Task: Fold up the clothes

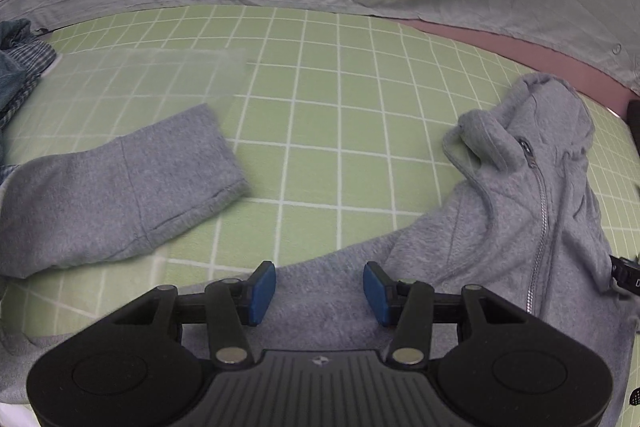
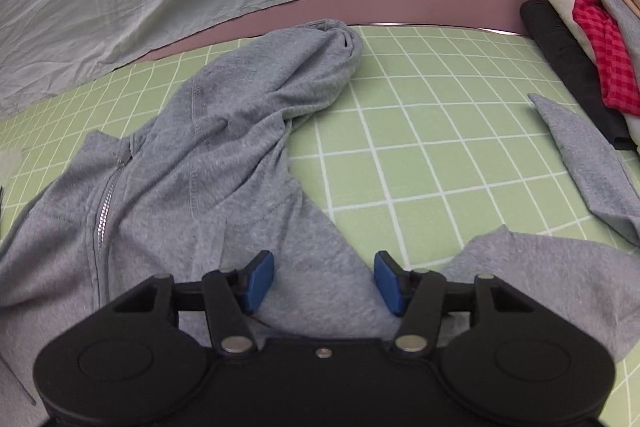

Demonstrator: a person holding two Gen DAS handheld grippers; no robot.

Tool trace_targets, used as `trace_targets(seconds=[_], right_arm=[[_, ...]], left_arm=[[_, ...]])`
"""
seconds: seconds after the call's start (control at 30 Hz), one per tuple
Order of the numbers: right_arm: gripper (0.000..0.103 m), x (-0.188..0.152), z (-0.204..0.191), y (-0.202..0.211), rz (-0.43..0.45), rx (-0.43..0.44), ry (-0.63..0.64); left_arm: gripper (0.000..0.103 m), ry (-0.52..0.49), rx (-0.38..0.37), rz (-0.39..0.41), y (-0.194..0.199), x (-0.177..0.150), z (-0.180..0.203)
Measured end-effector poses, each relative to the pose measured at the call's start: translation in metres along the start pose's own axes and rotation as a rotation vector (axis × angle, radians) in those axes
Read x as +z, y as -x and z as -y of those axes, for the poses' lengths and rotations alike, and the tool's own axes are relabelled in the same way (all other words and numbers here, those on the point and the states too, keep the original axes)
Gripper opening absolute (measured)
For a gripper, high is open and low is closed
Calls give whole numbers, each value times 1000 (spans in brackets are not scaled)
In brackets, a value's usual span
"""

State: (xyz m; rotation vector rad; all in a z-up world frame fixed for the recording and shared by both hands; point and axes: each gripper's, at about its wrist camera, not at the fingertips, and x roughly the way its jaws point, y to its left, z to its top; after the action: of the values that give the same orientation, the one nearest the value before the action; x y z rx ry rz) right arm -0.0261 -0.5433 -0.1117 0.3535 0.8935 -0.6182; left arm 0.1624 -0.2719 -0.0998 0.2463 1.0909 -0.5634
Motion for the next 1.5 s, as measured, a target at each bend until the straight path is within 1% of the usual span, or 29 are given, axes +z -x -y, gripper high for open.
trace_targets(seconds=[0.07,0.17,0.27,0.33,0.47,0.5,0.53,0.57,0.6,0.63,0.73,0.8,0.87,0.97,1.0,1.1,1.17,1.27,1.37,1.5], right_arm=[[57,-1,2,1,-1,-1,-6],[61,0,3,1,-5,-6,-8],[66,2,2,-1,-6,-16,-1],[67,2,4,-2,-4,-10,-9],[67,1,4,-2,0,-8,-6],[67,1,4,-2,2,-8,-7],[67,1,4,-2,3,-7,-7],[67,1,5,-2,4,-6,-8],[67,0,5,-2,5,-7,-8],[67,0,5,-2,7,-8,-8],[67,0,4,-2,8,-12,-10],[67,0,5,-2,7,-10,-11],[67,1,6,-2,5,-6,-13],[67,1,7,-2,4,-3,-12],[67,1,7,-3,3,-3,-10],[68,3,5,-4,3,2,-11],[68,7,5,-5,7,10,-33],[67,16,7,-6,31,29,-97],[67,29,6,-11,57,67,-133],[67,49,7,-29,56,143,-196]], left_arm=[[51,-47,17,8,-1,-3,6],[53,-80,21,14,-3,-3,8],[57,-88,12,13,-5,-1,7],[59,-85,10,13,-6,1,7],[57,-90,28,25,-6,1,14],[50,-95,20,26,-6,1,15],[39,-102,9,27,-5,1,17],[31,-106,8,25,-5,1,18],[14,-110,10,22,-5,2,20],[10,-114,12,19,-5,2,22],[8,-134,27,31,-4,1,25],[8,-130,57,59,-1,3,23],[8,-119,96,107,4,11,18],[8,-90,150,190,14,37,6],[8,-80,153,195,14,42,4],[8,-47,150,189,8,52,-2],[8,-26,147,184,5,59,-6],[8,22,131,150,-4,52,-13],[8,95,97,135,-8,49,-23],[8,121,84,127,-12,50,-27]])
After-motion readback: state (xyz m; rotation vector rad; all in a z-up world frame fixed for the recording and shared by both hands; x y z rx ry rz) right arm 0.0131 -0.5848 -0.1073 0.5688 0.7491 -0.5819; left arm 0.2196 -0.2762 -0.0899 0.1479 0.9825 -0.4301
